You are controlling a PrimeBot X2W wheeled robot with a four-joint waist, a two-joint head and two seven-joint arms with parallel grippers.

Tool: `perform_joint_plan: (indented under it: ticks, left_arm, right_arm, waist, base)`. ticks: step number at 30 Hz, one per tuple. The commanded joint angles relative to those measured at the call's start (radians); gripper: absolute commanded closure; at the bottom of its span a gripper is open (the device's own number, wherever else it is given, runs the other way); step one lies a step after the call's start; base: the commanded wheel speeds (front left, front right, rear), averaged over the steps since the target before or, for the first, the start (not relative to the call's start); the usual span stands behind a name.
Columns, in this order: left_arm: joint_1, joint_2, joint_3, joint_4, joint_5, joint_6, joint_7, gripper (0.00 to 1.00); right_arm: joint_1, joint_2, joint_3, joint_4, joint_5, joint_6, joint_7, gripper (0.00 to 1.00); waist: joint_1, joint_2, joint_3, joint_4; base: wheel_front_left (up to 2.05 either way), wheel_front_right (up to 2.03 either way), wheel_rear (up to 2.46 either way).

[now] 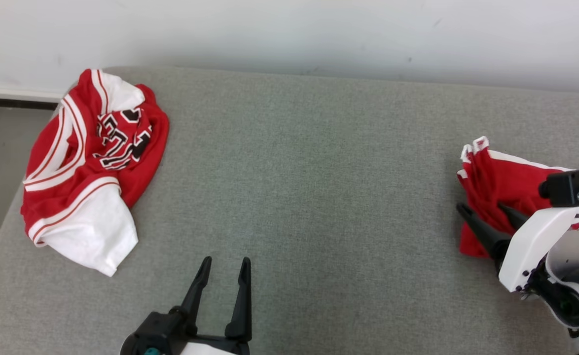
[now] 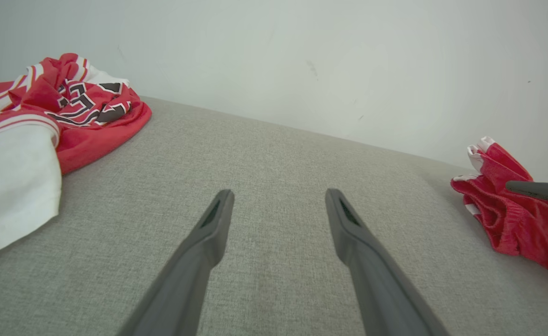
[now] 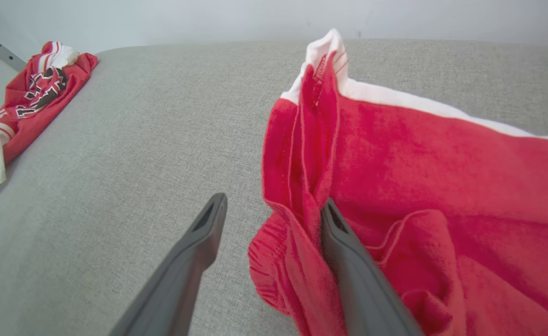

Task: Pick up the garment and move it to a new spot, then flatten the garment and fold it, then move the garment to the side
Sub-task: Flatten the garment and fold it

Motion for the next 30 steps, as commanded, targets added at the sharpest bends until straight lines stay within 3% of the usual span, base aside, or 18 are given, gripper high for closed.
perform_joint_plan:
  ticks: [1, 8, 15, 22, 30]
  left_arm:
    - [0.015, 0.003, 0.008, 0.004, 0.001, -0.002, 0.0, 0.0]
    - [0.051, 0.003, 0.037, 0.006, 0.016, -0.004, 0.0, 0.0]
    - [0.117, 0.003, 0.076, -0.008, 0.04, -0.004, 0.0, 0.0]
    - [0.185, 0.003, 0.116, -0.029, 0.072, -0.004, 0.0, 0.0]
    - [0.221, 0.003, 0.143, -0.047, 0.097, -0.019, 0.0, 0.0]
  right_arm:
    - [0.018, 0.004, 0.008, -0.014, 0.009, -0.002, -0.015, 0.0]
    - [0.112, -0.028, 0.039, -0.143, 0.013, -0.002, -0.105, 0.0]
    - [0.265, -0.087, -0.032, -0.249, -0.068, -0.002, -0.253, 0.0]
    - [0.417, -0.102, -0.16, -0.222, -0.198, -0.002, -0.404, 0.0]
    - [0.503, -0.099, -0.271, -0.152, -0.243, -0.002, -0.522, 0.0]
  waist:
    - [0.0, 0.0, -0.014, -0.009]
    - [0.0, 0.0, -0.073, -0.032]
    - [0.0, 0.0, -0.134, -0.061]
    - [0.0, 0.0, -0.194, -0.088]
    - [0.0, 0.0, -0.206, -0.088]
  base:
    - [0.0, 0.0, 0.0]
    - [0.0, 0.0, 0.0]
    - [0.0, 0.0, 0.0]
    - [0.0, 0.0, 0.0]
    - [0.0, 0.0, 0.0]
